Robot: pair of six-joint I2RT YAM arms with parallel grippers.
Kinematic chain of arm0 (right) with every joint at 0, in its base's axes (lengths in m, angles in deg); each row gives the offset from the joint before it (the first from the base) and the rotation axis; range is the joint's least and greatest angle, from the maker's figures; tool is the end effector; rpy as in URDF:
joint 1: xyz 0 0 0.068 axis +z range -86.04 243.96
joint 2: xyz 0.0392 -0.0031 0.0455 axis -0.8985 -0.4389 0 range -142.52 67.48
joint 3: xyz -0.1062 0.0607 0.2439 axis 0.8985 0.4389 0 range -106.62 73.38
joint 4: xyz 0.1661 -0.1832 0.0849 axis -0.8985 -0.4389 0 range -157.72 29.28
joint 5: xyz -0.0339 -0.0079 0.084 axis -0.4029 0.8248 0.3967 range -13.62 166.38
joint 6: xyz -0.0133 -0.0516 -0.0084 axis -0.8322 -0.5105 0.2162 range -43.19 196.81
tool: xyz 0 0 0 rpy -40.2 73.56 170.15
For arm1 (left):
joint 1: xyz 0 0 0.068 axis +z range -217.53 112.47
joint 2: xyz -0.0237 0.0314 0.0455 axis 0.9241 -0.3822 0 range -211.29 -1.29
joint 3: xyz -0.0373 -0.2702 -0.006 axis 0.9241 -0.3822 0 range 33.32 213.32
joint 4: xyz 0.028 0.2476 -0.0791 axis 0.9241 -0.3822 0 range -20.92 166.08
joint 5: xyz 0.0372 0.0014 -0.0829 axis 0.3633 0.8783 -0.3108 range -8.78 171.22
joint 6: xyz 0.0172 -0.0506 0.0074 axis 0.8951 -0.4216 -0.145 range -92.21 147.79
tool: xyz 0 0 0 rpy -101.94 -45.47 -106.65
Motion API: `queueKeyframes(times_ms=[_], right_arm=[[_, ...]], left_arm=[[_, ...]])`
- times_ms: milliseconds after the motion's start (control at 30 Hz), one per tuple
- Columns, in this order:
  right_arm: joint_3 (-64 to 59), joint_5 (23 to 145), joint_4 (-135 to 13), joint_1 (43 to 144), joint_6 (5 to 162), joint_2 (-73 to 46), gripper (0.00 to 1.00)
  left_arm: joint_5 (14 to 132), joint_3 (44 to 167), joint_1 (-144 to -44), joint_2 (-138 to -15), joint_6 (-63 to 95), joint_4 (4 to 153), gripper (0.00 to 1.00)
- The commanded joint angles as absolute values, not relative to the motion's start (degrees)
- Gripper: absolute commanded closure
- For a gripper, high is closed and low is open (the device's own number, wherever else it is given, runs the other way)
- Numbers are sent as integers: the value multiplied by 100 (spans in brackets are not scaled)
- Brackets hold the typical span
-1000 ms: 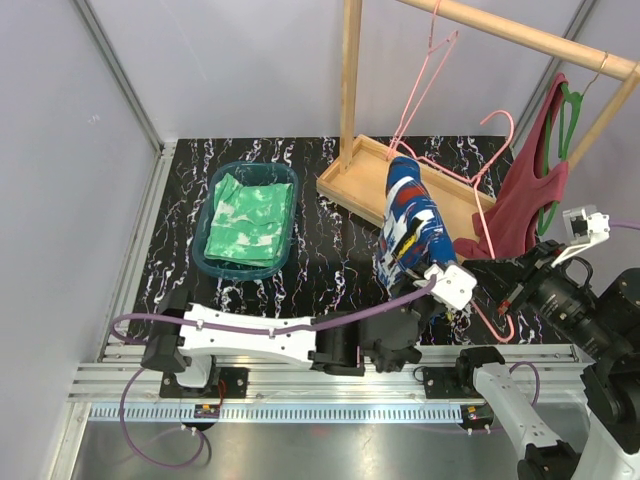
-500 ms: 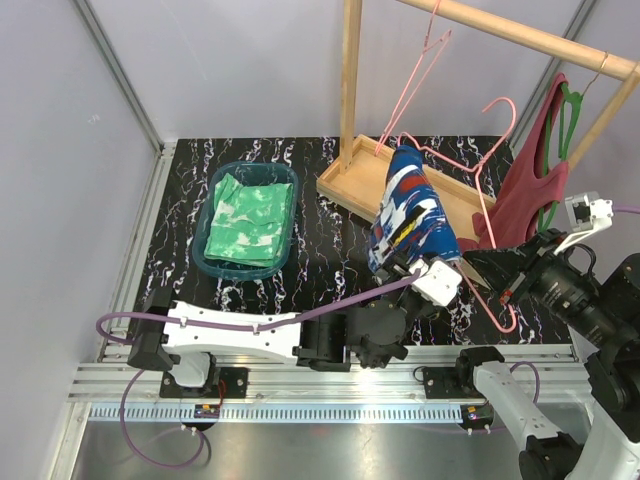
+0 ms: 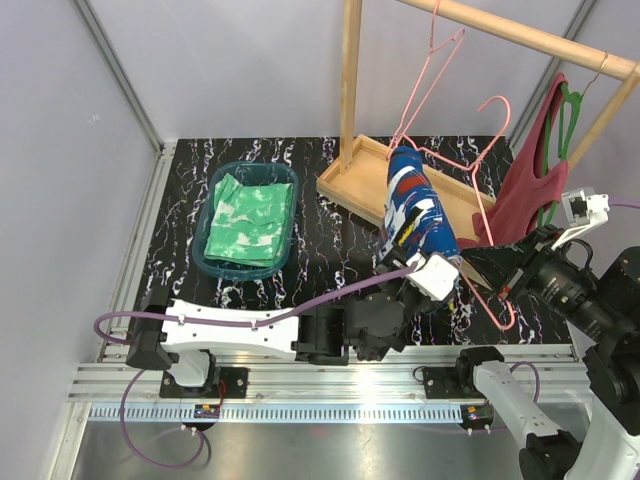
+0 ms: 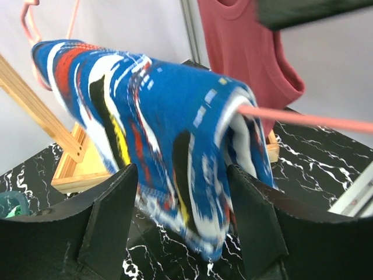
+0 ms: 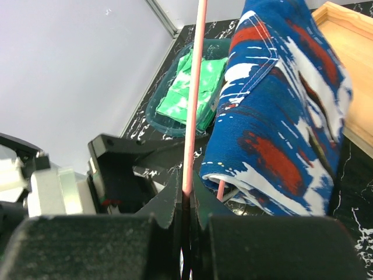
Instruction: Remove the trousers from the hanger
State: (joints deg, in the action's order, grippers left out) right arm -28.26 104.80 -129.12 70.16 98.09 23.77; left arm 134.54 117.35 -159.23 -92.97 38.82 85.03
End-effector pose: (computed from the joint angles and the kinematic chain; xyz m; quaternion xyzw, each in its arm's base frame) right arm 0.0100 0.0181 0.5162 -0.0579 0.7593 0.3306 0.5575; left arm 0.0175 -0.3744 0.4064 0.2877 0.6407 -0.1745 0.6902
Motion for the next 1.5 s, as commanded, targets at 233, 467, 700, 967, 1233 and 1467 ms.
queueKeyframes(times_ms=[233,467,700,967,1233,1467], right_arm=[[-3112,10671,-11627,6976,9738,2520,100],[-3033,10275,-11688,6976,9615,2424,100],[-3042,10055,-11768,6976,9535,2344,100],[-3235,10564,-11697,6976,9755,2318,100],[-3262,10495,-11732,6985,9711,2353,100],[-2885,10100,-11794,6976,9553,2344,100]], left_arm=[[13431,12411,-15788,-9507,3913,8830,68],[13176,12060,-15788,-9235,3746,8821,51],[13255,11972,-15788,-9191,3825,8873,51],[13097,12032,-15542,-9331,3597,8962,43],[13053,12323,-15542,-9569,3711,8891,75],[13211,12060,-15542,-9271,3728,9005,100]])
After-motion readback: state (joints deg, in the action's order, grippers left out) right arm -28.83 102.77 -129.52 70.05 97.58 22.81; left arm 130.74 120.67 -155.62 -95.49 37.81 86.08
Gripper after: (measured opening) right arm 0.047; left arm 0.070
